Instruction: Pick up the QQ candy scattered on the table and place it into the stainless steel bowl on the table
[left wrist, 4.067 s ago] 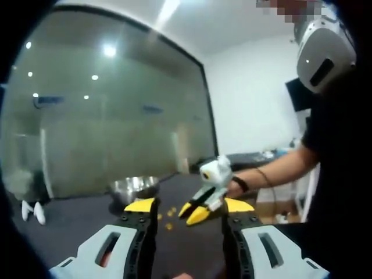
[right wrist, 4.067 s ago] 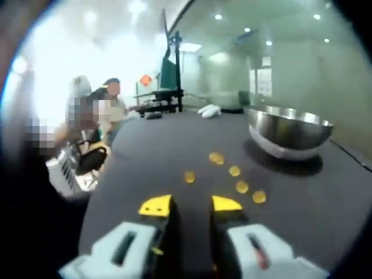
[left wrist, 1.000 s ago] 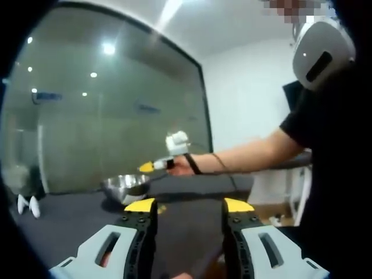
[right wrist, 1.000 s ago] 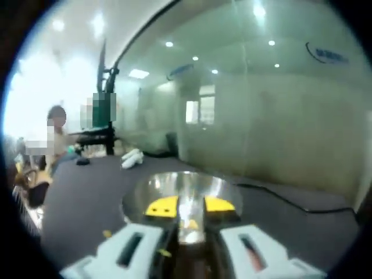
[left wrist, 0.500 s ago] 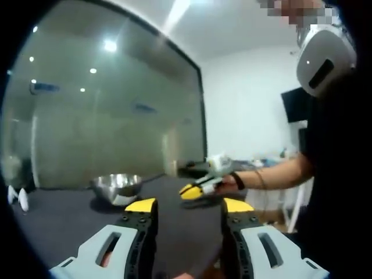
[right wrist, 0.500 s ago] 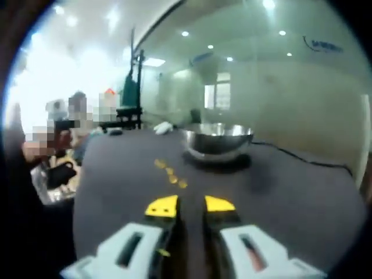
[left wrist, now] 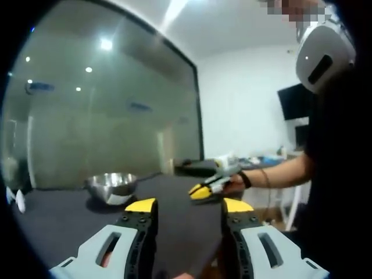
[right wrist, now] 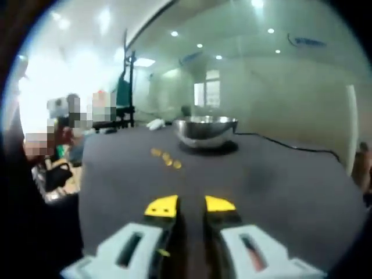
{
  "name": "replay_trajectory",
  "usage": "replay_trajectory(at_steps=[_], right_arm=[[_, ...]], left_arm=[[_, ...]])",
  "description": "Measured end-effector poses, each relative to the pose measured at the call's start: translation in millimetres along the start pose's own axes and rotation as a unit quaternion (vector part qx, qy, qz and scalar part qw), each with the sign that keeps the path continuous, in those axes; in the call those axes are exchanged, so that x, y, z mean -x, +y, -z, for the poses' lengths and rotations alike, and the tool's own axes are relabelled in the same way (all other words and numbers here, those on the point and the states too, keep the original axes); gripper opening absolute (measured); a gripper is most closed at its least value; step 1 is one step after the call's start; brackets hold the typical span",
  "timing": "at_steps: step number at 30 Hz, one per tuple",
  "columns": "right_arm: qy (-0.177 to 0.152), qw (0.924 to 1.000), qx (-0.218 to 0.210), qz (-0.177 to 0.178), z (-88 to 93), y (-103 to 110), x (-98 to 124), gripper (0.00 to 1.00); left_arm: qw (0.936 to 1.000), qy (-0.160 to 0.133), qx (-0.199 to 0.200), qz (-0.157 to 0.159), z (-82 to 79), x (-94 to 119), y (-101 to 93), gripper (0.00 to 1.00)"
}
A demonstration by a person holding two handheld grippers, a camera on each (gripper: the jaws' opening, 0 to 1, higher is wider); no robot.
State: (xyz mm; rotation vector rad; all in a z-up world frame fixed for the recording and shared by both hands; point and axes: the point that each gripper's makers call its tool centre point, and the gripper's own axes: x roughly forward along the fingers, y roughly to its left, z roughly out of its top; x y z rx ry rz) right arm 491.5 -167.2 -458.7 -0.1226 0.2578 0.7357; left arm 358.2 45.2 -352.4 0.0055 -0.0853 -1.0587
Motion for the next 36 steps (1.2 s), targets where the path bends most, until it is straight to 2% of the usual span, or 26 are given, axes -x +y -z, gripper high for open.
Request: replay_trajectory(at_steps=[10, 16, 25, 29, 36], right_arm=[[0.040, 0.9979, 0.023, -0.047, 8.7, 20.3, -36.8, 0.20], [0.041, 0.9970, 0.020, -0.062, 1.9, 25.0, -62.8, 0.20], [0.054, 0.9932, 0.028, -0.099, -6.6, 26.9, -96.0, 0.21], [0.050, 0.9921, 0.004, -0.115, -10.4, 28.8, -108.3, 0.21], [0.049, 0.9918, 0.014, -0.117, -15.4, 30.3, -131.1, 0.20]], left_arm=[[1.0000, -0.002, 0.001, -0.009, -1.0, 2.3, 5.5, 0.45], [0.9999, -0.006, -0.001, -0.010, -3.2, 2.2, 5.7, 0.45], [0.9996, -0.014, 0.008, -0.023, -6.1, 13.2, 11.7, 0.45], [0.9994, -0.022, 0.013, -0.023, -9.9, 15.3, 11.0, 0.45], [0.9994, -0.013, 0.009, -0.029, -8.1, 21.9, 11.7, 0.45]])
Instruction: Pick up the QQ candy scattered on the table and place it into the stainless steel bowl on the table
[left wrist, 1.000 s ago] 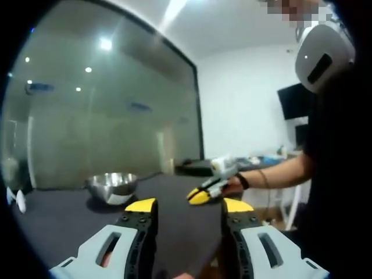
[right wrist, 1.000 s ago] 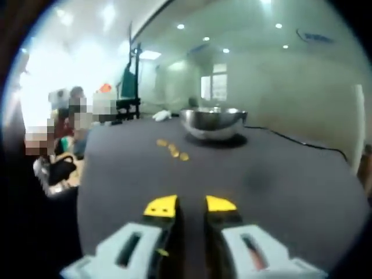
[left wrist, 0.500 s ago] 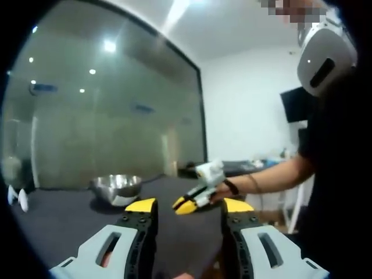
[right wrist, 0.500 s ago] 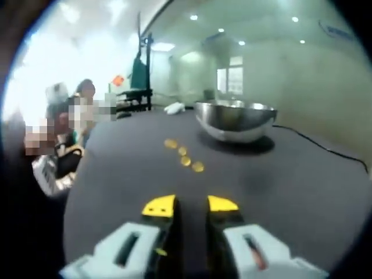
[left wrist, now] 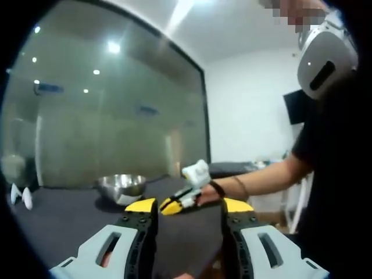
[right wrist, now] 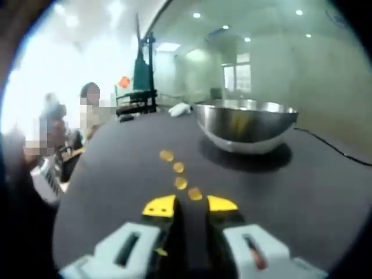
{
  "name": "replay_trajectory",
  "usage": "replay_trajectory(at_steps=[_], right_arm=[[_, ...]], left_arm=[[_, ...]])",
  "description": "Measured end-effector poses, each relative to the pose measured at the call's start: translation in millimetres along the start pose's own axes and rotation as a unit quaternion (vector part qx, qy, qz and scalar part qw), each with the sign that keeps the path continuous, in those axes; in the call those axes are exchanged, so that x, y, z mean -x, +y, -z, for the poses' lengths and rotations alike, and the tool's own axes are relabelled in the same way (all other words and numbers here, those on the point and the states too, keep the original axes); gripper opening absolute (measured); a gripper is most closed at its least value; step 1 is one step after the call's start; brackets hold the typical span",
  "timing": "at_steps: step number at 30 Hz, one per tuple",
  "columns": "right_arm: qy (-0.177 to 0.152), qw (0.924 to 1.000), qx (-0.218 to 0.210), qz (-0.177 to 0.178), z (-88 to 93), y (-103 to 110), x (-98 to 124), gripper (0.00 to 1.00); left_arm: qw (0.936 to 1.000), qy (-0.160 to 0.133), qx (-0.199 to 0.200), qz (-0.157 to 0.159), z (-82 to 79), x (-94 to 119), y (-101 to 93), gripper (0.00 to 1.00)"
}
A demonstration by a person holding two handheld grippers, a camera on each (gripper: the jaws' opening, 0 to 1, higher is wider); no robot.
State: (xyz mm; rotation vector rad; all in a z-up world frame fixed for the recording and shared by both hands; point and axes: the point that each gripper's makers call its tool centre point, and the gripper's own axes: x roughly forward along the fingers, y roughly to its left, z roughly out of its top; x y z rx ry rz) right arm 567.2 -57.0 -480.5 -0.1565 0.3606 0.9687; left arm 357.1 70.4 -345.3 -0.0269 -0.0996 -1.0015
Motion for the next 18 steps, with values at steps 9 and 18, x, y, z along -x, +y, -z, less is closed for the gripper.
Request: replay_trajectory(at_steps=[9, 18], right_arm=[[-0.014, 0.9994, -0.032, 0.007, -3.4, -6.0, -9.5, 0.11], [-0.011, 0.9996, 0.010, 0.022, -4.4, -3.3, -10.1, 0.10]], left_arm=[[0.9998, 0.011, -0.002, -0.015, 6.1, 6.2, 5.9, 0.45], [0.9997, 0.022, -0.006, -0.005, 9.9, 1.3, 2.4, 0.45]])
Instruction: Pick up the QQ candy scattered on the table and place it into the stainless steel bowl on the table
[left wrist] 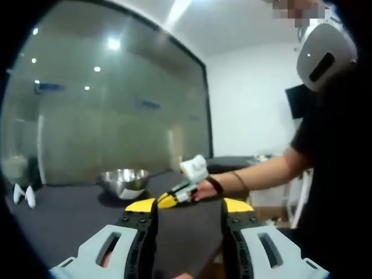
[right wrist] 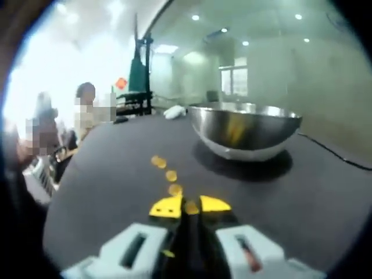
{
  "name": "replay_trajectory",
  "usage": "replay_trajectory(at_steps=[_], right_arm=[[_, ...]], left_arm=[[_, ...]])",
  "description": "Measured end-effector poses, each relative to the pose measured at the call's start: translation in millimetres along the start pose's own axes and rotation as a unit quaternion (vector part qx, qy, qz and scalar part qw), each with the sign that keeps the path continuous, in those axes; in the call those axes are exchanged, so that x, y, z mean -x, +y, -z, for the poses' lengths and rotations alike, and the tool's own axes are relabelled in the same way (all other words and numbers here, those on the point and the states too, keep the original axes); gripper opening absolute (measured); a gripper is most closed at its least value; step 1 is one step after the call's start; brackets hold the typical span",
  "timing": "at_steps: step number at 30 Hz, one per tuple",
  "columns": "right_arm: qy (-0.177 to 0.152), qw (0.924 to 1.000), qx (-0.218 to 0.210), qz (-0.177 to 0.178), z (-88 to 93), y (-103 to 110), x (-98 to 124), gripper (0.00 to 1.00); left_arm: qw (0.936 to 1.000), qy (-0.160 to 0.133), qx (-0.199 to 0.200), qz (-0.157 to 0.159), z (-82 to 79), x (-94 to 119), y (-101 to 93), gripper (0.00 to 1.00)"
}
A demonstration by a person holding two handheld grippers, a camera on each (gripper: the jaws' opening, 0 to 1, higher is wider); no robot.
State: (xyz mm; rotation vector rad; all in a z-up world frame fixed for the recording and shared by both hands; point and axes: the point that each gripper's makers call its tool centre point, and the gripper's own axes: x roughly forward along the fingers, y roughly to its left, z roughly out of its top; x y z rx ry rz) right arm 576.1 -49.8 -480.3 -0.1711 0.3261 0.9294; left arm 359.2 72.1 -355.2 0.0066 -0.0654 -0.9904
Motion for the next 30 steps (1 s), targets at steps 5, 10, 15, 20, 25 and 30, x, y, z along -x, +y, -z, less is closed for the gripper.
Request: replay_trajectory(at_steps=[5, 10, 15, 20, 25, 30], right_arm=[[-0.001, 0.9999, 0.008, 0.006, -2.6, 2.6, 3.0, 0.10], [-0.021, 0.9997, 0.012, 0.006, -17.0, 7.4, 11.2, 0.10], [-0.082, 0.9955, 0.040, 0.025, -75.5, -0.7, 24.0, 0.10], [-0.105, 0.9912, 0.053, 0.062, -119.8, -25.4, 21.1, 0.10], [-0.130, 0.9815, 0.046, 0.133, -153.8, -72.4, 0.7, 0.10], [-0.140, 0.9764, 0.020, 0.163, -158.3, -91.1, -17.2, 0.10]], left_arm=[[1.0000, 0.001, -0.004, 0.004, -1.4, -1.2, -1.0, 0.45], [0.9999, -0.003, 0.000, 0.010, -4.2, 0.9, -2.6, 0.45], [0.9999, -0.008, -0.002, 0.007, -6.9, 0.5, 1.4, 0.45], [0.9999, -0.010, -0.002, 0.014, -7.2, -0.4, -2.0, 0.45], [0.9996, -0.027, 0.000, -0.001, -12.0, 8.1, 0.7, 0.45], [0.9995, -0.024, 0.010, -0.018, -7.5, 12.8, 11.2, 0.45]])
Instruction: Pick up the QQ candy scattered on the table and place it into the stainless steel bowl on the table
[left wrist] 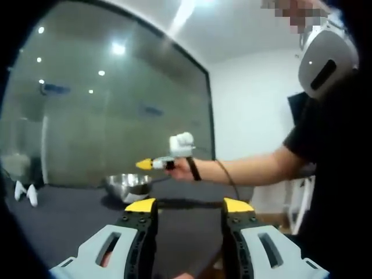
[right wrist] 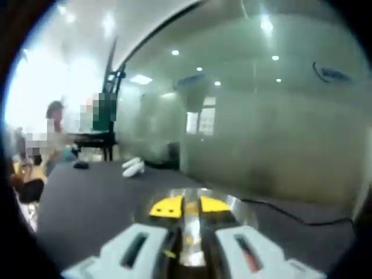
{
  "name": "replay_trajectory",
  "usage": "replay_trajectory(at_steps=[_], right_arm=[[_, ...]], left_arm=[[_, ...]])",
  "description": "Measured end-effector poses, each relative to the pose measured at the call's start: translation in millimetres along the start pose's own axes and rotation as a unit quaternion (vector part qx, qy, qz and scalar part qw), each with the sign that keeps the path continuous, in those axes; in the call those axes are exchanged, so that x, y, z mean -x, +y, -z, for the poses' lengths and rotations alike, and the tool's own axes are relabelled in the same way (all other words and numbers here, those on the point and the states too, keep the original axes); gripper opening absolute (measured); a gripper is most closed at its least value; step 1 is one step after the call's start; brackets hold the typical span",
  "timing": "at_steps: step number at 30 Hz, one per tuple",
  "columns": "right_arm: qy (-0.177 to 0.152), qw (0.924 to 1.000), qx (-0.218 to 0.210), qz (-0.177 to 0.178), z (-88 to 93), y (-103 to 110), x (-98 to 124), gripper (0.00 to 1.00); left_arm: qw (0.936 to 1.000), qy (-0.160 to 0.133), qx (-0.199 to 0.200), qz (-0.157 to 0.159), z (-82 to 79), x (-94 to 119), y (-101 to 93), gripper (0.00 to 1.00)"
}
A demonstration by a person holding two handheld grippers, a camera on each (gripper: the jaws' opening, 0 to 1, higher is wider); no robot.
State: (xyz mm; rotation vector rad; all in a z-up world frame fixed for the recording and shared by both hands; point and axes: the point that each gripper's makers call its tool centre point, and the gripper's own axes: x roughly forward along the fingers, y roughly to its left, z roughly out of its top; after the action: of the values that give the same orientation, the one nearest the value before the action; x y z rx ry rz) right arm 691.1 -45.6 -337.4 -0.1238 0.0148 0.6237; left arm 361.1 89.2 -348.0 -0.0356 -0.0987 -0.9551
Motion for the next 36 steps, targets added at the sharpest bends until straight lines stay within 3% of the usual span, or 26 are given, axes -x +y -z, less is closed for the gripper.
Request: replay_trajectory(at_steps=[6, 11, 14, 16, 24, 33, 36], right_arm=[[0.014, 0.9999, 0.005, 0.008, 12.8, 0.2, -13.7, 0.10], [0.020, 0.9997, -0.002, 0.012, 18.4, -0.7, -12.2, 0.11], [0.006, 0.9999, -0.014, 0.005, 13.0, 2.8, -8.8, 0.18], [0.009, 0.9998, -0.004, 0.015, 14.5, -3.4, -8.3, 0.17], [0.004, 0.9993, -0.030, 0.022, 16.8, -6.5, -2.7, 0.16], [-0.015, 0.9991, -0.034, 0.022, 17.1, 2.5, 28.9, 0.16], [-0.017, 0.9997, 0.001, 0.019, 21.2, 14.5, 47.6, 0.16]], left_arm=[[1.0000, 0.001, 0.000, -0.006, -1.3, 4.2, 5.1, 0.45], [1.0000, 0.002, -0.002, -0.007, 0.1, 4.7, 6.8, 0.45], [1.0000, 0.001, 0.001, -0.010, 1.0, 5.8, 10.4, 0.45], [0.9999, 0.001, 0.002, -0.012, 1.7, 5.7, 12.6, 0.44], [1.0000, -0.006, 0.002, -0.005, 0.0, 0.0, 11.9, 0.44], [1.0000, -0.004, 0.005, 0.000, 4.3, -6.6, 10.2, 0.44], [0.9999, -0.004, 0.007, 0.006, 4.1, -8.0, 7.3, 0.44]])
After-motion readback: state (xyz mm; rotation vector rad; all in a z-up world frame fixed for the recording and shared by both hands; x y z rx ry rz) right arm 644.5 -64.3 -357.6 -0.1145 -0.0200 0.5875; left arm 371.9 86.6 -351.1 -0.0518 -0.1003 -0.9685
